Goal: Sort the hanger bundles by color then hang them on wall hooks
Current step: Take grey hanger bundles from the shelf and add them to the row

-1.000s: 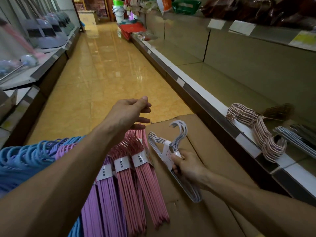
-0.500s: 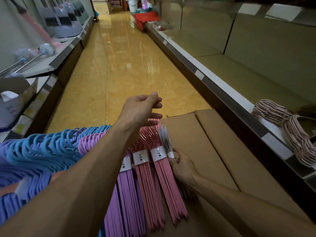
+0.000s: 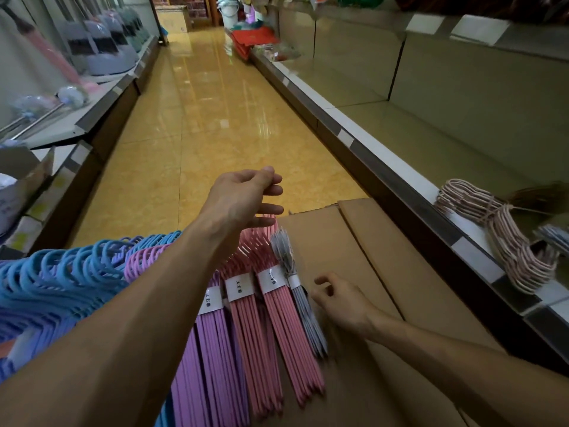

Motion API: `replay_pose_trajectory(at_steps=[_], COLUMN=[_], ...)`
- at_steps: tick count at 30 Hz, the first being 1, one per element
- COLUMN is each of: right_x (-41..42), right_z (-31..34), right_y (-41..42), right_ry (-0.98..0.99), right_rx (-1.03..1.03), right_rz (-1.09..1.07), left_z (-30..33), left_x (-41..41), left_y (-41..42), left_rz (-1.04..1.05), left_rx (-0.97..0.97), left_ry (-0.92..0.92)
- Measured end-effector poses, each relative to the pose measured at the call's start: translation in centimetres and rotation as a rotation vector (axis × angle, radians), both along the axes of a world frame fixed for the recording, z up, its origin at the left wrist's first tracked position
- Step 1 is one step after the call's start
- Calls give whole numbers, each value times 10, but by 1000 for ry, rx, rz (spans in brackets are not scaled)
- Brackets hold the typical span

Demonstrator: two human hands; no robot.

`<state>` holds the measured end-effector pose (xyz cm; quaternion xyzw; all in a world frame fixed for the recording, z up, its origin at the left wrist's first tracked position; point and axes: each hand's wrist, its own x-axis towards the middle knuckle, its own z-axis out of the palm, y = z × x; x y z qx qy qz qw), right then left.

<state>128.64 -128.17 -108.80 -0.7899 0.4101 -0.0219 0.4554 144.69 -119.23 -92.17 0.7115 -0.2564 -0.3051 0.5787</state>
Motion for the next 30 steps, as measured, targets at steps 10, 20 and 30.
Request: replay_pose_trajectory(at_steps=[10,20,30], right_x=[-81,-183,-311], right_z=[36,100,132], right_y=[-19,-73,-144], right_ry=[127,16,-103], right_rx=[-348,-588,-518], right_rz=[361,247,-338], left_z=[13,6,-9], left_x=[-39,-99,-170], left_y=[-26,-74,-128], left_rz=[-81,-268,-413], left_rx=[-69,-92,-109], left_ry=[-54,-86,-118])
